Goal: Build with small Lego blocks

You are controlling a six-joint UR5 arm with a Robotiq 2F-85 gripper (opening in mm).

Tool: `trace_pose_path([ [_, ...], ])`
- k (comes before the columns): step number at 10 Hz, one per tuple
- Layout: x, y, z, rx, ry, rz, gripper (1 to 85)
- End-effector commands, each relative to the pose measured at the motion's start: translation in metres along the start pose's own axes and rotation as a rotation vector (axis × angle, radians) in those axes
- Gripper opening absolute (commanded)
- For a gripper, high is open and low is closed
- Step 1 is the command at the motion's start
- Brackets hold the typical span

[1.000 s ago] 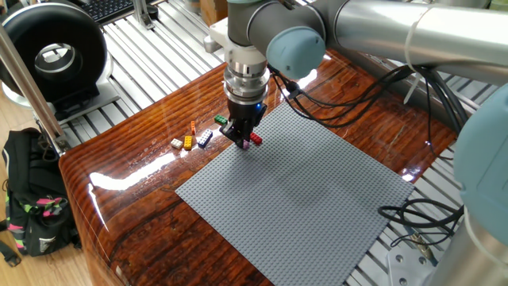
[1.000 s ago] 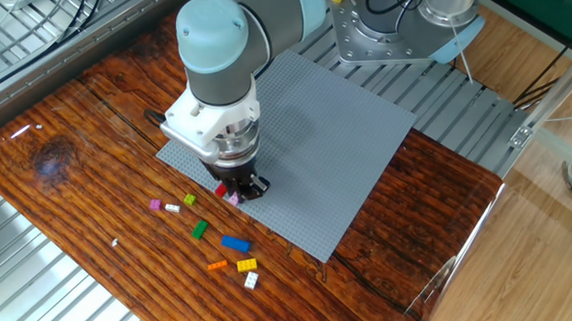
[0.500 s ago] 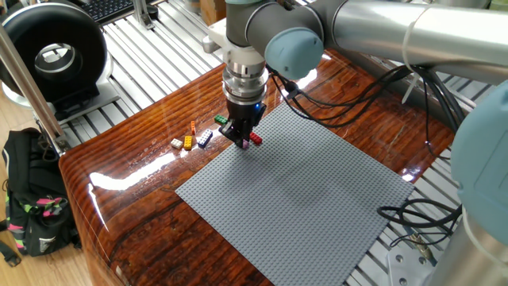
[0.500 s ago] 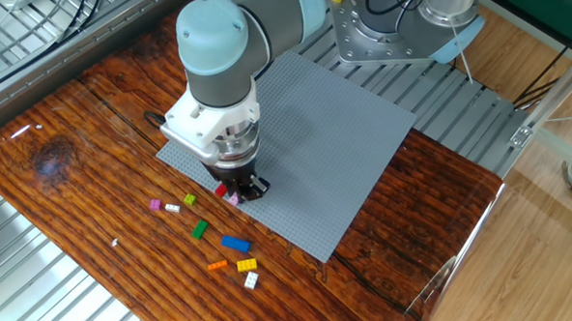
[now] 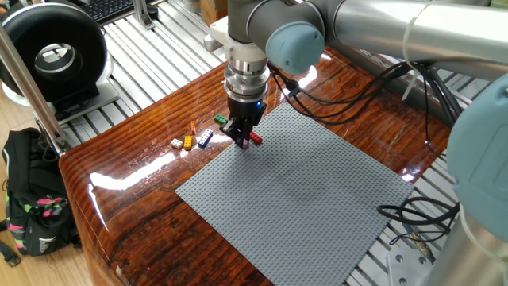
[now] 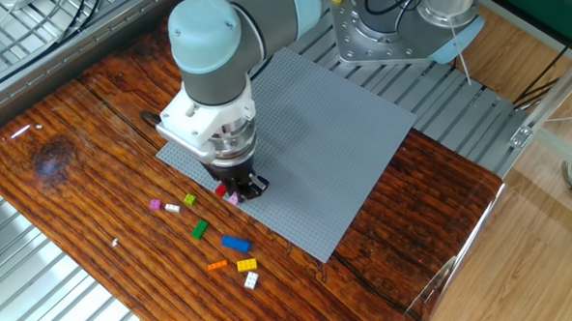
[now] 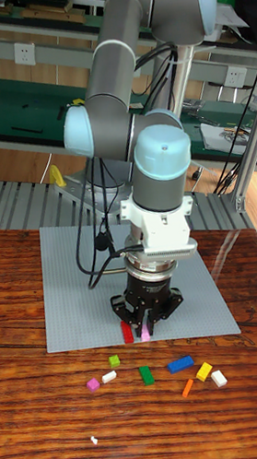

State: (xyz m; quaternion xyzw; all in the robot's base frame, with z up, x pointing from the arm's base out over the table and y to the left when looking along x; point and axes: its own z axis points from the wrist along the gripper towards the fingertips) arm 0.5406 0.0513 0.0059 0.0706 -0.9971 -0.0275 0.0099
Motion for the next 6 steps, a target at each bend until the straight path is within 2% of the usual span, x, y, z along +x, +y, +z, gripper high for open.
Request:
trace_pose_path([
  [1,0.000,0.007,-0.007,0.005,0.022,-0.013,49.0],
  [3,-0.005,0.018,-0.008,-0.005,0.005,-0.015,60.3],
  [6,-0.008,0.014,-0.008,-0.001,-0.013,0.001,59.7],
])
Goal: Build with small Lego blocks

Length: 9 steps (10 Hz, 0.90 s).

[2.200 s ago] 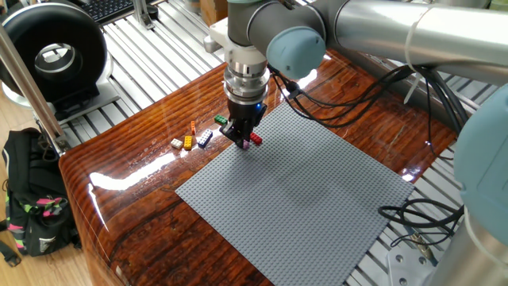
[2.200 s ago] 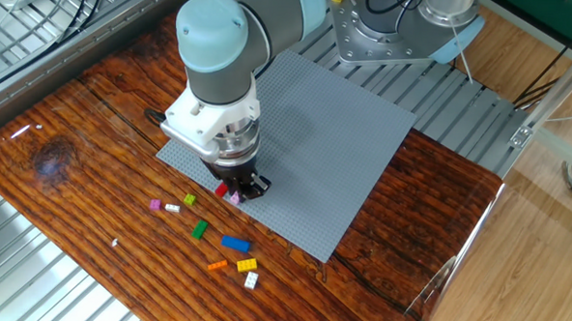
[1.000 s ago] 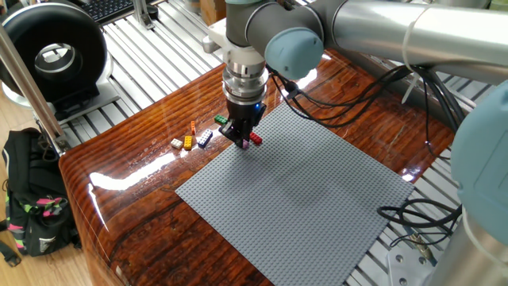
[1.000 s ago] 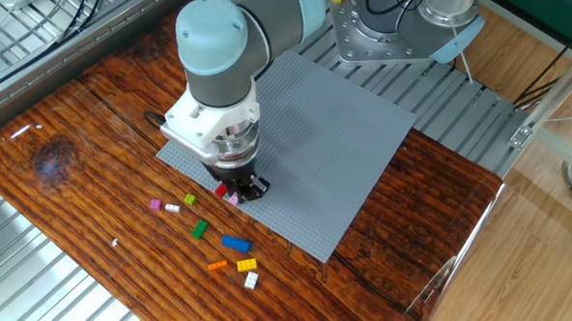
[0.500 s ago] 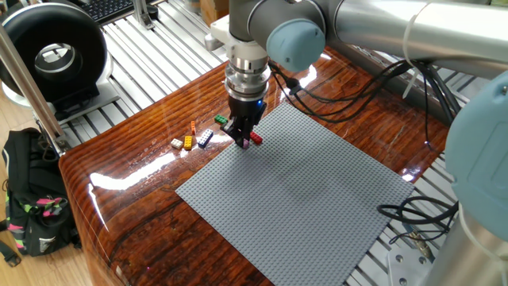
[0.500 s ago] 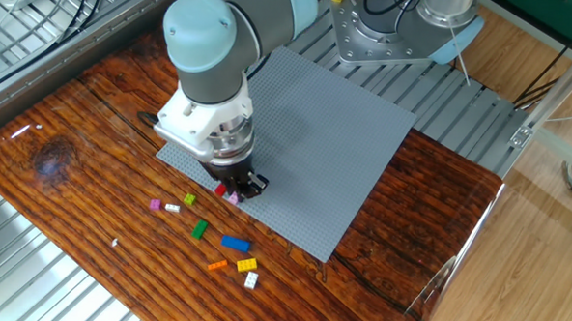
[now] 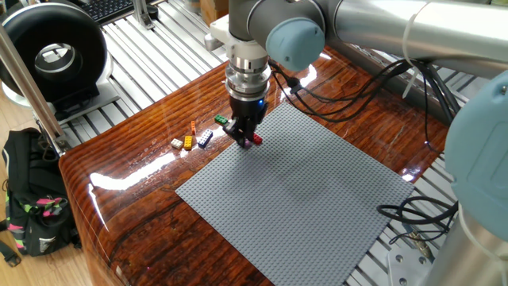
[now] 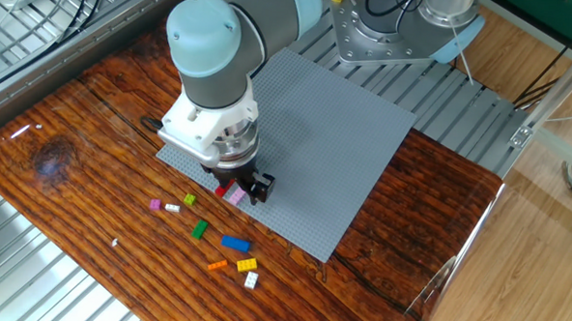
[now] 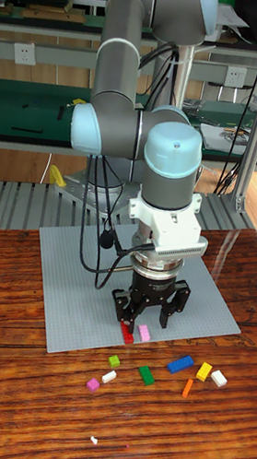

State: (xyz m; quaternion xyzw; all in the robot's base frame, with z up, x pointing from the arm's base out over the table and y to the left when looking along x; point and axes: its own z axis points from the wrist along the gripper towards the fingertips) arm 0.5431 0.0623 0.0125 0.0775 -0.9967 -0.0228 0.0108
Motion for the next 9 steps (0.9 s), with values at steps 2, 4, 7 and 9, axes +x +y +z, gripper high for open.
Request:
trace_pose_path([
  [2,-0.005,0.006,-0.008,-0.022,-0.024,0.038,54.0],
  [4,-0.006,0.005,-0.014,-0.014,-0.035,0.071,44.3],
  [7,-0.011,0.004,-0.016,-0.009,-0.058,0.126,23.3],
  [9,-0.008,0.004,-0.014,0.005,-0.046,0.169,2.0],
])
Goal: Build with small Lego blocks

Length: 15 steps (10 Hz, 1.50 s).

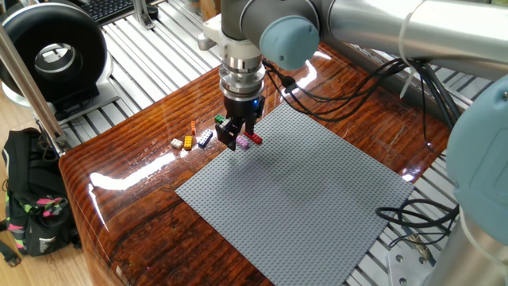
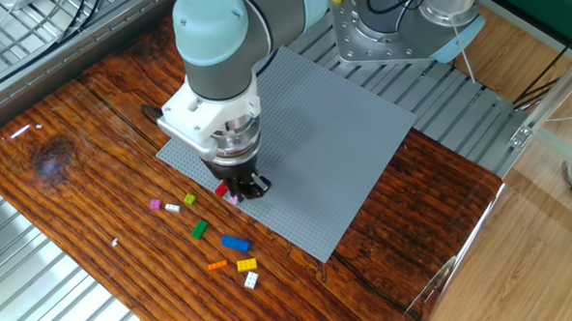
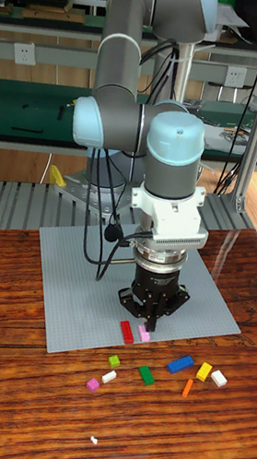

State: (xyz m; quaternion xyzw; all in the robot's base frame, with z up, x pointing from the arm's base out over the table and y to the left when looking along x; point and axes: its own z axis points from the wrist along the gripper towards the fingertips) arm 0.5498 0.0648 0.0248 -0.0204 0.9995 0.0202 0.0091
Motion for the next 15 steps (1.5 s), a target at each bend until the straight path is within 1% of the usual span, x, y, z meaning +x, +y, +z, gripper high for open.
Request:
trace_pose_path([
  [1,-0.003,0.003,-0.001,-0.008,-0.015,0.060,2.0],
  [3,0.002,0.005,0.002,-0.003,-0.007,0.065,2.0],
  [4,0.002,0.002,0.004,0.004,-0.009,0.066,2.0],
  [6,0.002,-0.002,0.007,0.008,-0.012,0.060,2.0],
  [8,0.003,-0.004,0.007,0.015,-0.008,0.057,2.0],
  [10,0.002,-0.003,0.008,0.012,-0.011,0.055,2.0],
  [13,0.003,-0.008,0.008,0.029,-0.011,0.047,2.0],
  [15,0.003,-0.008,0.009,0.029,-0.011,0.046,2.0],
])
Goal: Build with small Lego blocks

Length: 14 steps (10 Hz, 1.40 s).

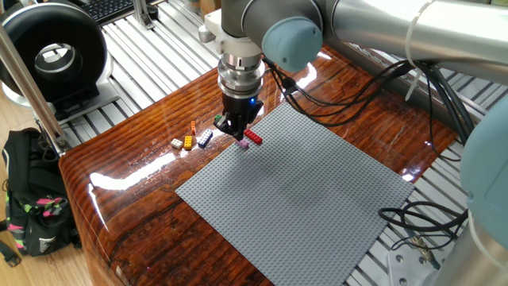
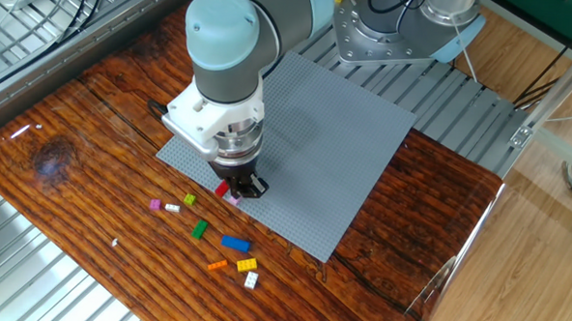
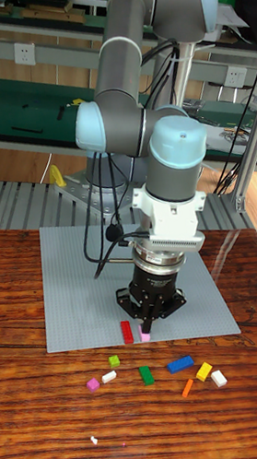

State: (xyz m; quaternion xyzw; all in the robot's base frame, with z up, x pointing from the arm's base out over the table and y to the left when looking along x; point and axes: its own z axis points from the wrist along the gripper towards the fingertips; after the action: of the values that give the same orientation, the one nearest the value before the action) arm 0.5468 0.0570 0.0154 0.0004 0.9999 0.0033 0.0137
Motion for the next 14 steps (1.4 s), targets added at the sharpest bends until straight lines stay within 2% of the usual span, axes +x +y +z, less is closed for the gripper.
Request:
trace_pose_path([
  [1,-0.0008,-0.0005,-0.0003,-0.005,-0.001,0.005,2.0],
  [10,-0.0031,-0.0007,0.0043,-0.008,-0.008,-0.002,2.0],
  [14,0.0010,-0.0035,0.0052,0.003,0.006,-0.025,2.0],
])
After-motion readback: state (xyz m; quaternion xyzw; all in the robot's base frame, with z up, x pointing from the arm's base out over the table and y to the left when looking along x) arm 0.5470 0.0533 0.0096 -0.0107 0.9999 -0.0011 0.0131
